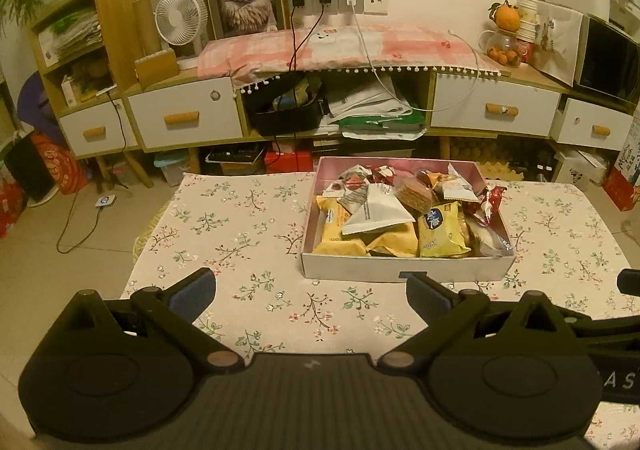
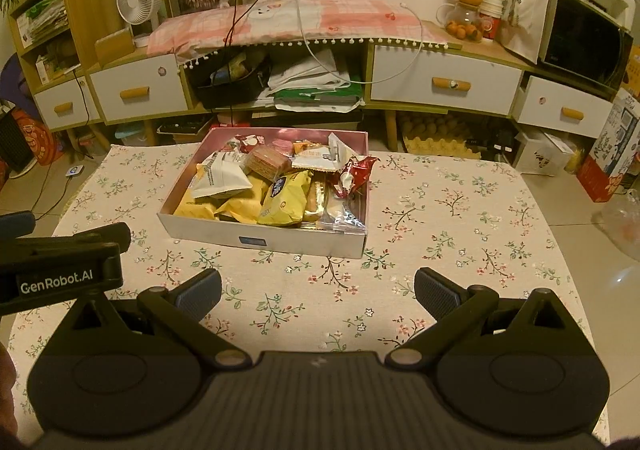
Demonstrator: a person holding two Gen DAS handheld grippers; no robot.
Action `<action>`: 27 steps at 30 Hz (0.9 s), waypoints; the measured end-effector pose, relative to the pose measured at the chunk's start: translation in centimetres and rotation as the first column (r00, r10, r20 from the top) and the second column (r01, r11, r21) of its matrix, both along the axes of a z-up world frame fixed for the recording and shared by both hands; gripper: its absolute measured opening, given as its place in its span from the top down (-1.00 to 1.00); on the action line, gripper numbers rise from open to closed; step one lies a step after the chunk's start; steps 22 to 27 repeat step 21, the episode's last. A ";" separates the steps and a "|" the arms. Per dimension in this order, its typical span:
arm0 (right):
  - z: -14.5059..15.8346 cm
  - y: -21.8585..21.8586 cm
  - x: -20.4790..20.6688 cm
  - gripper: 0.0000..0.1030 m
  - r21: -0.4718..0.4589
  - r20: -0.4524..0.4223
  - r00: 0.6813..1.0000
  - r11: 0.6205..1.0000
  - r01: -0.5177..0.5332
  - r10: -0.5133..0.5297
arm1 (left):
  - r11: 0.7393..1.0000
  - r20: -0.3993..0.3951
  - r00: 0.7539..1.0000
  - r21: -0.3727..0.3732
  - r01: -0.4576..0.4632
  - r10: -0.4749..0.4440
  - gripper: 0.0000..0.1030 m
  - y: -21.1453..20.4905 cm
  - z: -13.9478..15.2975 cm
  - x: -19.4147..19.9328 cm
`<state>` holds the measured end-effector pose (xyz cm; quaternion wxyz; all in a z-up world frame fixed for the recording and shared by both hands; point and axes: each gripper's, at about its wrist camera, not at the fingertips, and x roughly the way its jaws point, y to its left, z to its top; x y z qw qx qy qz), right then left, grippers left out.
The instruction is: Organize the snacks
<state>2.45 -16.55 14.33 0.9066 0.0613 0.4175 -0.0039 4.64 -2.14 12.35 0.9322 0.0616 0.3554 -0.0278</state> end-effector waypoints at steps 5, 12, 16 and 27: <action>0.0 0.0 0.0 -1.00 0.000 -0.003 1.000 1.000 -0.001 0.001 | 1.000 -0.010 1.000 -0.001 0.001 -0.001 -1.00 -0.1 -0.1 0.1; -0.2 0.0 0.0 -1.00 -0.003 -0.007 1.000 1.000 -0.002 0.002 | 1.000 -0.022 1.000 0.000 -0.001 0.001 -1.00 0.0 -0.1 0.1; -0.2 0.1 0.1 -1.00 0.000 -0.011 1.000 1.000 0.000 0.000 | 1.000 -0.027 1.000 0.001 -0.001 0.001 -1.00 0.0 -0.1 0.2; -0.2 0.1 0.1 -1.00 -0.001 -0.010 1.000 1.000 -0.001 0.001 | 1.000 -0.028 1.000 0.000 -0.001 0.001 -1.00 0.0 -0.1 0.2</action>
